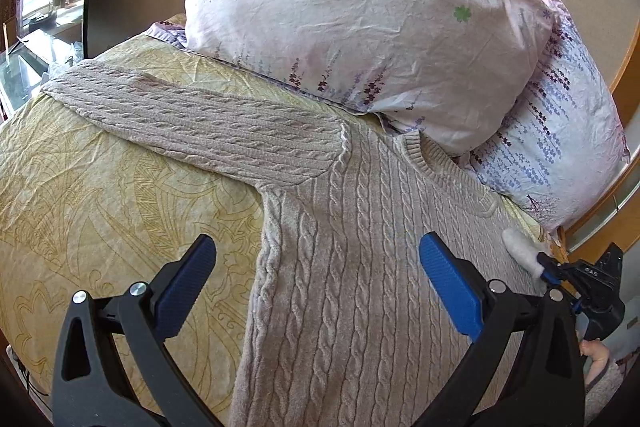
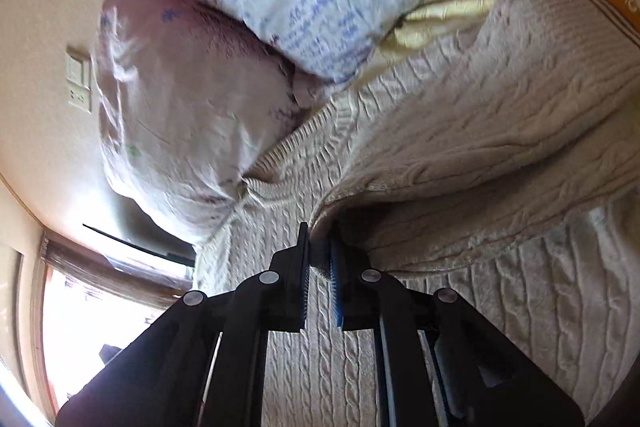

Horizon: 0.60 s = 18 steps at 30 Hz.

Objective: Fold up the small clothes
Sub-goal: 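Fold the held sleeve across the sweater body and open the right tool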

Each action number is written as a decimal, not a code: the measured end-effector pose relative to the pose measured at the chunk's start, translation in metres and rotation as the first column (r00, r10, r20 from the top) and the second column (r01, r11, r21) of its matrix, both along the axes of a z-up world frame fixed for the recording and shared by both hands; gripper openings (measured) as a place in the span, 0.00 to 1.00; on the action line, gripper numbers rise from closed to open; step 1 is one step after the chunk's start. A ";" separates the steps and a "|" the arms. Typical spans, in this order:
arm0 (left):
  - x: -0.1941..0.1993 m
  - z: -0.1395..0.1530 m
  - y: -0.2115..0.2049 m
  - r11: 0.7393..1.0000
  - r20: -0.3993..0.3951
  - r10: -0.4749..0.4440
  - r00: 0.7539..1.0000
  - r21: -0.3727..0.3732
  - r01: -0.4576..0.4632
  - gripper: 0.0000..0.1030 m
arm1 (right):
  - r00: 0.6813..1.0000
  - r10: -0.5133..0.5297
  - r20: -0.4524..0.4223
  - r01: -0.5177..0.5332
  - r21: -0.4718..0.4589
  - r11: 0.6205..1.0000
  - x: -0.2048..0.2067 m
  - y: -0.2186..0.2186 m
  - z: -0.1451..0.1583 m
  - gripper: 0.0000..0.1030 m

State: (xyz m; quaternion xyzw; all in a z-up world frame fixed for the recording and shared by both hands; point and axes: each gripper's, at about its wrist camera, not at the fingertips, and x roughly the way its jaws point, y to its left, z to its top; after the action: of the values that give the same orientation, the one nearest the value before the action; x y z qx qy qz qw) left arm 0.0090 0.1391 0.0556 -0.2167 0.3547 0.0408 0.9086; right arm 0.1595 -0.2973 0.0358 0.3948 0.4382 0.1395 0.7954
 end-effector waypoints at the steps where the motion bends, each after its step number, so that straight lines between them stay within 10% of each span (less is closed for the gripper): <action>1: 0.000 0.000 -0.005 1.000 0.003 -0.026 1.000 0.002 0.026 0.98 | 0.999 0.015 -0.030 -0.016 -0.014 1.000 -0.001 0.005 -0.005 0.13; 6: 0.004 -0.004 -0.035 0.986 0.001 -0.167 0.986 0.023 0.167 0.98 | 0.999 0.016 -0.048 -0.017 -0.022 1.000 -0.011 0.004 0.000 0.61; 13: 0.012 -0.019 -0.051 0.970 -0.054 -0.242 0.969 -0.020 0.242 0.98 | 0.961 -0.260 -0.090 0.263 0.021 0.965 -0.019 -0.066 0.000 0.60; 18: 0.012 -0.021 -0.046 0.972 -0.061 -0.236 0.970 -0.035 0.234 0.98 | 0.903 -0.419 -0.093 0.423 0.032 0.905 -0.030 -0.113 -0.001 0.39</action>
State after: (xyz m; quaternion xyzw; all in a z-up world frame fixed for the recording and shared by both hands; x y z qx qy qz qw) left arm 0.0213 0.0936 0.0342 -0.1842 0.4075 -0.0649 0.8921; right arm 0.1295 -0.4104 0.0346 0.5058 0.3717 -0.0410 0.7774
